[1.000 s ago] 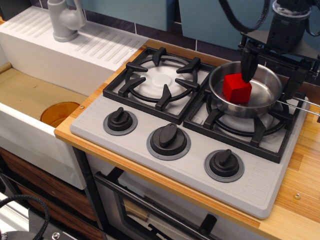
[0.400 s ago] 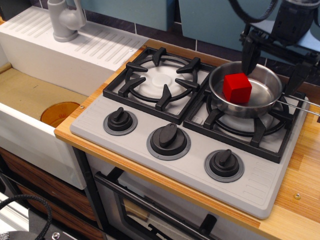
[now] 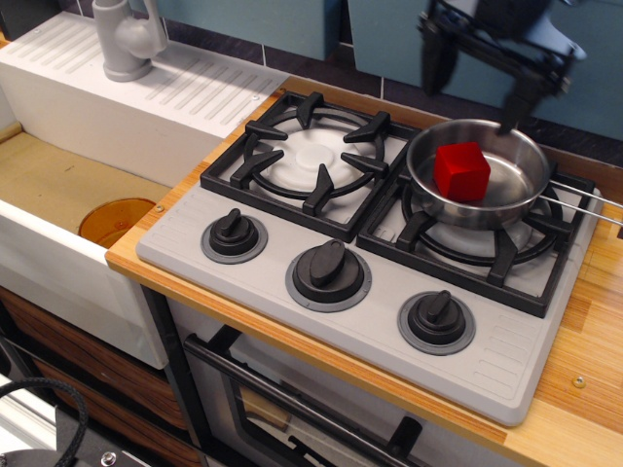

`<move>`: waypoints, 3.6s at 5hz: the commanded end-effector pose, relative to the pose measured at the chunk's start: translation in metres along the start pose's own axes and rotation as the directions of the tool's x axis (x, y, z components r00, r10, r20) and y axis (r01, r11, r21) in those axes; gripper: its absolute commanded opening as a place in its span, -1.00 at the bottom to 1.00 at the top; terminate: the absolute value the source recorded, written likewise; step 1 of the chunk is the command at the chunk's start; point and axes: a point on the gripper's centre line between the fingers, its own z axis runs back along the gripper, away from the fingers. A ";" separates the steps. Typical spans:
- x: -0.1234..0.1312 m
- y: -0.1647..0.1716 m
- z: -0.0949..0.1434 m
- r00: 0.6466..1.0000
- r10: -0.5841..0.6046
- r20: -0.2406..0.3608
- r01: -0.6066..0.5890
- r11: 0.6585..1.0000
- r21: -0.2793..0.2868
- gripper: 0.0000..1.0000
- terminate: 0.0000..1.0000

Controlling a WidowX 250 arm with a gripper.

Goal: Put redcube in pan and put pan on stove

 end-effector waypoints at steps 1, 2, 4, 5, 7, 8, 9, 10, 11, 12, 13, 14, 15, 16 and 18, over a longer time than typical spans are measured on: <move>0.002 0.030 0.015 0.994 -0.011 0.108 0.011 1.000 -0.001 1.00 -1.00; -0.002 0.037 0.004 0.994 -0.010 0.112 0.012 1.000 -0.017 1.00 -1.00; -0.008 0.038 -0.019 0.989 0.005 0.148 -0.001 1.000 -0.026 1.00 -1.00; -0.008 0.036 -0.032 0.987 0.011 0.163 -0.004 0.999 -0.041 1.00 -1.00; -0.010 0.021 -0.052 0.983 0.029 0.181 -0.016 0.997 -0.077 1.00 -1.00; -0.008 0.015 -0.059 0.981 0.034 0.191 -0.018 0.996 -0.088 1.00 -1.00; -0.004 0.010 -0.065 0.981 0.039 0.188 -0.019 0.994 -0.103 -1.00 -1.00; -0.002 0.006 -0.065 0.986 0.023 0.165 0.002 0.989 -0.147 -1.00 -1.00; 0.000 0.006 -0.069 0.986 -0.030 0.166 0.051 0.991 -0.123 -1.00 -1.00; 0.003 0.005 -0.070 0.985 -0.021 0.170 0.044 0.990 -0.131 -1.00 -1.00; 0.001 0.000 -0.063 0.987 0.006 0.162 0.010 0.995 -0.100 -1.00 -1.00; -0.007 -0.002 -0.044 0.992 0.024 0.127 -0.015 0.997 -0.075 -1.00 -1.00; -0.017 0.001 -0.006 0.997 0.036 0.071 -0.034 0.999 -0.040 -1.00 -1.00; -0.019 0.010 0.020 0.999 0.027 0.047 -0.026 0.999 -0.029 -1.00 -1.00; -0.012 0.043 0.037 0.999 -0.024 0.027 0.024 1.000 -0.006 -1.00 -1.00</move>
